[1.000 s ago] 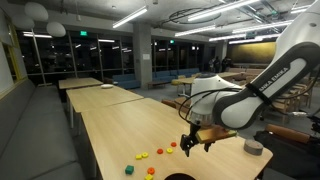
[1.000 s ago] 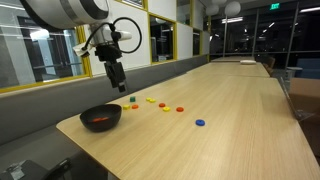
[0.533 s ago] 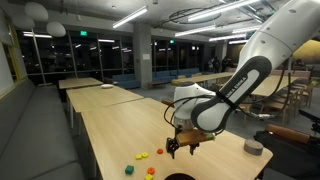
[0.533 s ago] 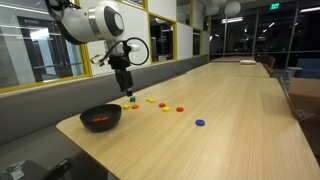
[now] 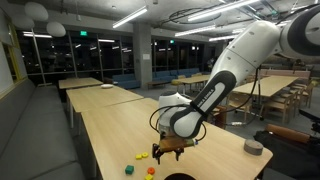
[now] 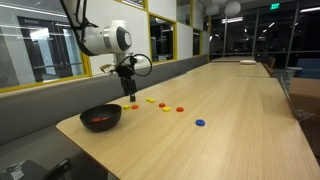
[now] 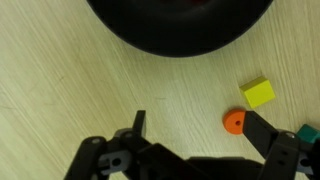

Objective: Pick up the yellow and orange object from the table and put them in the bowl

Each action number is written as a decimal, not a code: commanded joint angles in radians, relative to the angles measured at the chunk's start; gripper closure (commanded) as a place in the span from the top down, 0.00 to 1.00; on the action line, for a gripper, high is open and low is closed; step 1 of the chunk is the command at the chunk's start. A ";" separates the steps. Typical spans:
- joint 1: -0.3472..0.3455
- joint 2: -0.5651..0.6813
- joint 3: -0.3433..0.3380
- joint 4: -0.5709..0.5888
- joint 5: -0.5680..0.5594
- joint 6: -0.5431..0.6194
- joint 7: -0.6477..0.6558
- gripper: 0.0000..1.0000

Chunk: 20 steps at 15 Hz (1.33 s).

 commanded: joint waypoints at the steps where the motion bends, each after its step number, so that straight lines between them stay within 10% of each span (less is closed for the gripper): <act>1: 0.039 0.115 -0.039 0.133 0.069 -0.010 -0.040 1.00; 20: 0.114 0.377 -0.104 0.416 0.153 -0.035 -0.065 1.00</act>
